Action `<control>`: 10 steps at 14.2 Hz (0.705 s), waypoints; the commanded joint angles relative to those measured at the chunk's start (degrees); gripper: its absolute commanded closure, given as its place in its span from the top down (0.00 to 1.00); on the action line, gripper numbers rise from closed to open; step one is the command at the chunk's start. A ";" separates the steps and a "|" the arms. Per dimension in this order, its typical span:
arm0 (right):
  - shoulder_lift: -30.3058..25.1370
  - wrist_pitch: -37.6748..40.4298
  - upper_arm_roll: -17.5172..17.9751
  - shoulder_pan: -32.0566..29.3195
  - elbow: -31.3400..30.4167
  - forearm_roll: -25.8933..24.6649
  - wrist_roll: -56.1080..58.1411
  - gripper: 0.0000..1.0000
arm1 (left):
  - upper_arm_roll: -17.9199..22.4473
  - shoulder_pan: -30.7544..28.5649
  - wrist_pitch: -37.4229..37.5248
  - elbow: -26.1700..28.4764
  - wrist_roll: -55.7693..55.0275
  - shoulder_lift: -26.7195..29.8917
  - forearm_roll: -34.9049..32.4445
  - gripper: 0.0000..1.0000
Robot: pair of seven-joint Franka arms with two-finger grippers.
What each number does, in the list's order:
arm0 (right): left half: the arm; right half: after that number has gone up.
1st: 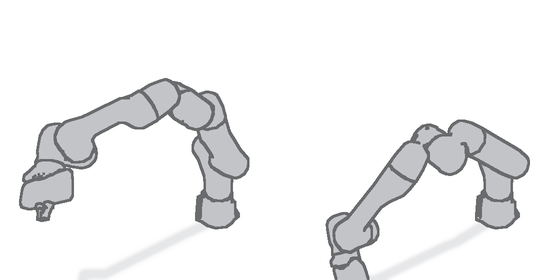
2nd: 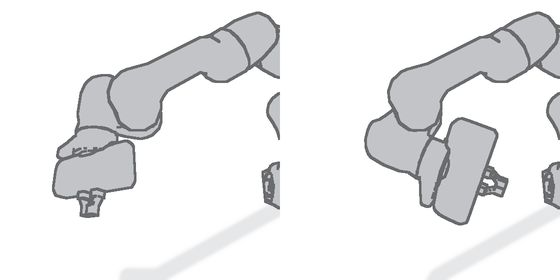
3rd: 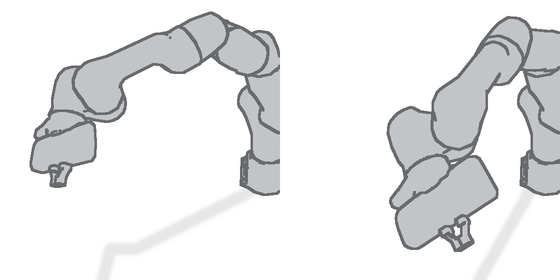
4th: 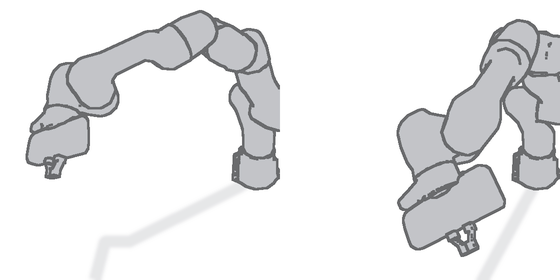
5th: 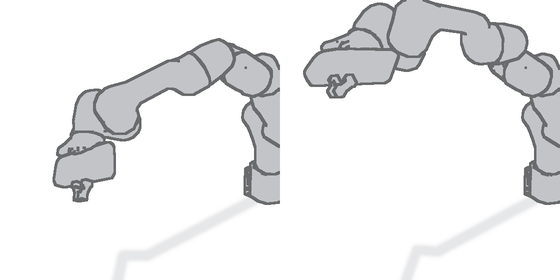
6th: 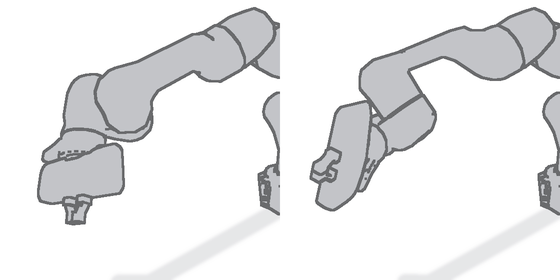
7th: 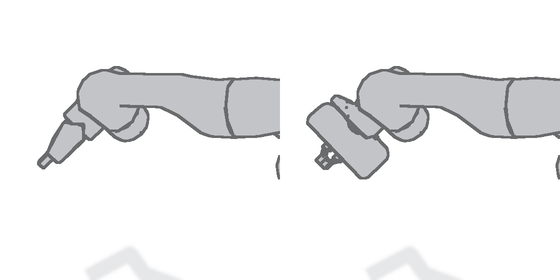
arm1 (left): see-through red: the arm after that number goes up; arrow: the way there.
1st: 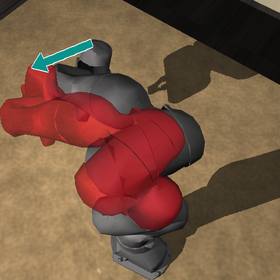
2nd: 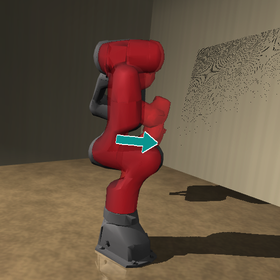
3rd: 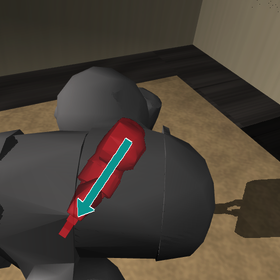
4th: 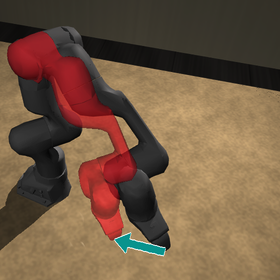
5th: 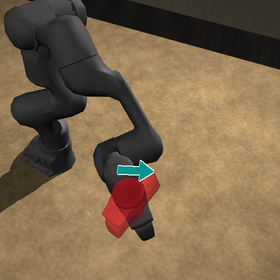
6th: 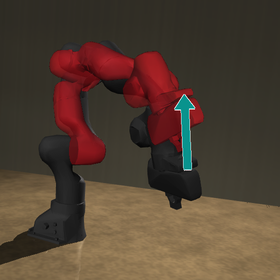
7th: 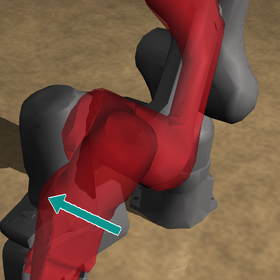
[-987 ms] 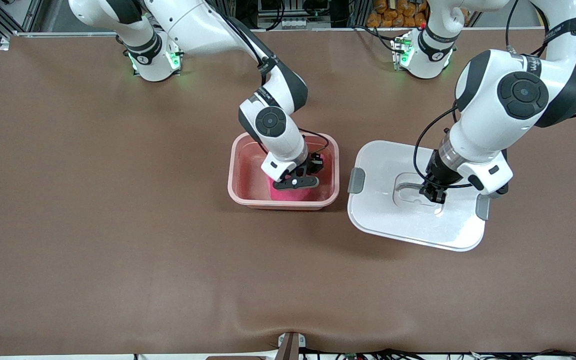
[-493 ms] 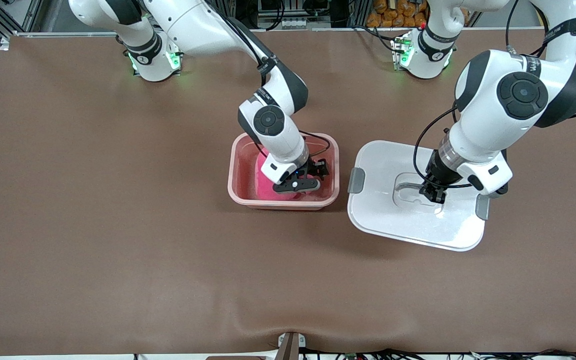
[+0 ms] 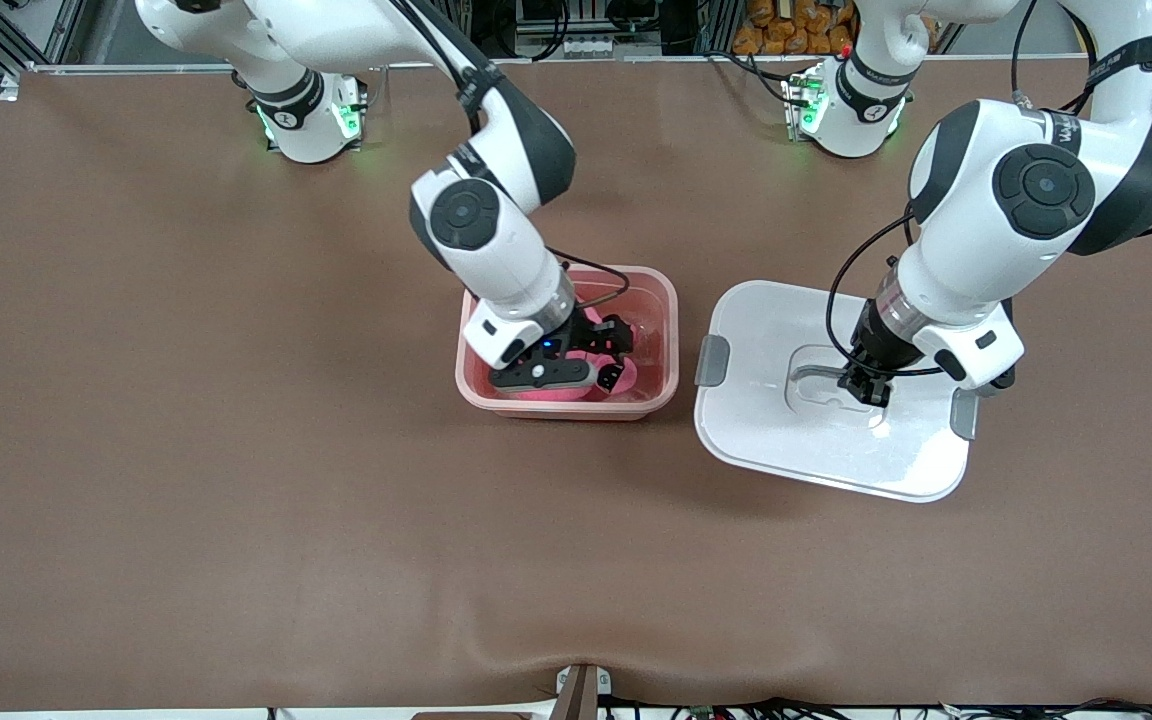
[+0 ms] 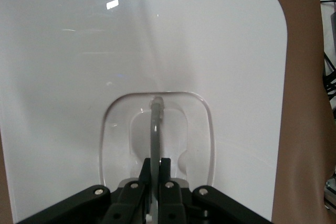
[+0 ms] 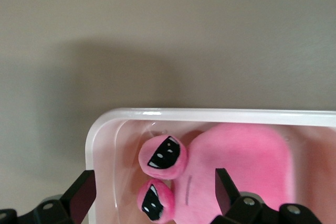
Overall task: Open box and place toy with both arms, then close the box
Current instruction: 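Open the right gripper and withdraw it from the box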
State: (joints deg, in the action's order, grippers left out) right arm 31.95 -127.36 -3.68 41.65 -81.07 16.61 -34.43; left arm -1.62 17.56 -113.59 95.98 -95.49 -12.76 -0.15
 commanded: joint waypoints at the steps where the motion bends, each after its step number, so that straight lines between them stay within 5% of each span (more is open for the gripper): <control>1: -4.87 4.90 0.78 -4.81 -2.51 -2.27 -0.37 1.00 | -0.05 0.01 -0.49 1.32 1.09 1.95 1.11 0.00; 4: -8.38 11.06 0.86 -10.17 -2.77 -7.37 2.06 1.00 | -1.19 0.28 -0.40 0.88 0.13 1.95 1.81 0.00; 10: -17.87 19.49 0.95 -22.12 -9.37 -7.38 22.55 1.00 | -6.10 0.81 -1.45 -2.10 -8.90 -0.50 3.05 0.00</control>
State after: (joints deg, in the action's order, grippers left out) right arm 19.52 -109.64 -4.13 22.74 -85.63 10.08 -15.64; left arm -5.72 18.14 -114.53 95.68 -100.70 -12.26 2.18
